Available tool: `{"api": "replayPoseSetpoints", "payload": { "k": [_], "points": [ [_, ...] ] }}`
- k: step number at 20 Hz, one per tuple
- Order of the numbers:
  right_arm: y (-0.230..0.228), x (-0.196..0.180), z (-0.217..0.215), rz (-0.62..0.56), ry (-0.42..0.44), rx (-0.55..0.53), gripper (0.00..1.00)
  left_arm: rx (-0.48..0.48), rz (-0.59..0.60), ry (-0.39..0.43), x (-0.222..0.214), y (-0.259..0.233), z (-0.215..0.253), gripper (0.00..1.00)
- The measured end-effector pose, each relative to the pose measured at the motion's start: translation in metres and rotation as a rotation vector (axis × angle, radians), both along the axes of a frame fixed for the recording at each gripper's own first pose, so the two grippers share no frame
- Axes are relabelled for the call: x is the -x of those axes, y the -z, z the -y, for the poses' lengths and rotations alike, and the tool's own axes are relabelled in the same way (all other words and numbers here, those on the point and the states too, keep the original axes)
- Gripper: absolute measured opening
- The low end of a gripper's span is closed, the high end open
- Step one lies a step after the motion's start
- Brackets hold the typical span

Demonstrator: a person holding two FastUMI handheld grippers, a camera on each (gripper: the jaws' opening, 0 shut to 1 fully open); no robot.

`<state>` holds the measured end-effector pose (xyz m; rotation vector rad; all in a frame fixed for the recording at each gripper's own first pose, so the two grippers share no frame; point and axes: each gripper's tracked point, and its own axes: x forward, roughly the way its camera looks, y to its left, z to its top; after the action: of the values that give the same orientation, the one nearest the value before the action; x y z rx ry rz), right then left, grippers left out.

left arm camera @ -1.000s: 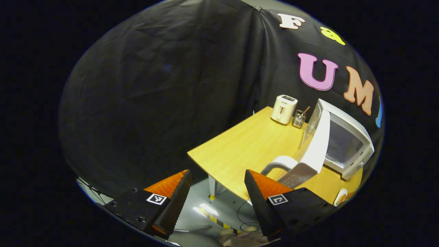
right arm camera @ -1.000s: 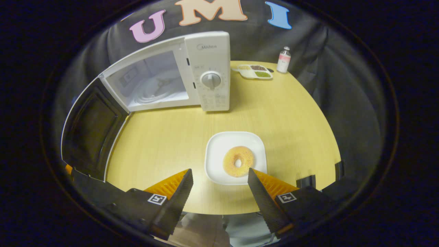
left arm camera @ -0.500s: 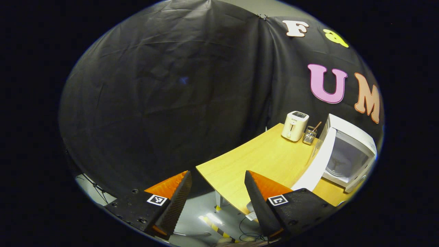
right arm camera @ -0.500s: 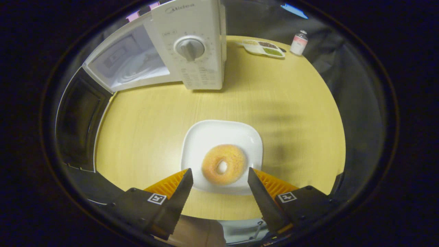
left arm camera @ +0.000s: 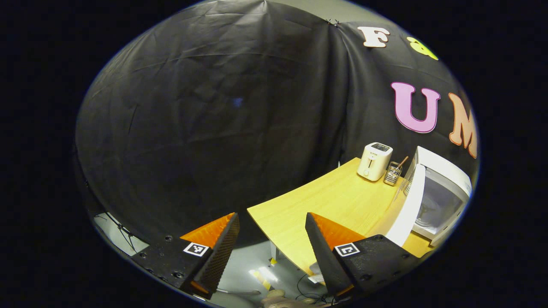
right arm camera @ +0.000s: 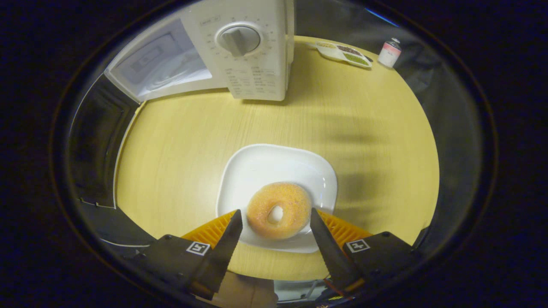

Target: Open the microwave oven with the left hand, put the food in, and close the microwave oven.

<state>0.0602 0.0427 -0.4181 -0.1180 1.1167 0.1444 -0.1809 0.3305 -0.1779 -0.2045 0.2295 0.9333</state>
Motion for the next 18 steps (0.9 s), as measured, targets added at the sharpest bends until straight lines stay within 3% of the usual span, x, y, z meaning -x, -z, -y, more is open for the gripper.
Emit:
{"api": "replayPoseSetpoints", "payload": {
  "k": [1, 5, 6, 8, 10, 13, 14, 18],
  "points": [
    [0.0, -0.001, 0.0, 0.005, 0.0, 0.007, 0.92, -0.011, -0.003, 0.009, -0.006, -0.002, 0.0, 0.92],
    [-0.001, -0.003, -0.002, 0.033, 0.012, 0.025, 0.92, -0.024, 0.002, 0.072, -0.037, -0.006, -0.006, 0.87],
    [0.0, -0.001, -0.003, 0.039, 0.013, 0.028, 0.81, -0.014, 0.006, 0.099, -0.046, -0.003, -0.007, 0.91],
    [-0.003, -0.001, -0.003, 0.052, 0.023, 0.054, 0.74, 0.006, 0.002, 0.147, -0.059, 0.005, -0.01, 0.87],
    [-0.01, 0.003, -0.009, 0.065, 0.058, 0.046, 0.8, 0.017, -0.007, 0.194, -0.072, 0.011, -0.015, 0.91],
    [-0.026, 0.005, -0.02, 0.103, 0.113, 0.023, 0.8, 0.028, -0.026, 0.259, -0.086, 0.016, -0.02, 0.87],
    [-0.033, 0.006, -0.025, 0.123, 0.124, 0.021, 0.8, 0.034, -0.032, 0.283, -0.091, 0.018, -0.021, 0.91],
    [-0.061, 0.004, -0.066, 0.217, 0.146, -0.021, 0.8, 0.063, -0.061, 0.373, -0.107, 0.031, -0.019, 0.91]
  ]
}}
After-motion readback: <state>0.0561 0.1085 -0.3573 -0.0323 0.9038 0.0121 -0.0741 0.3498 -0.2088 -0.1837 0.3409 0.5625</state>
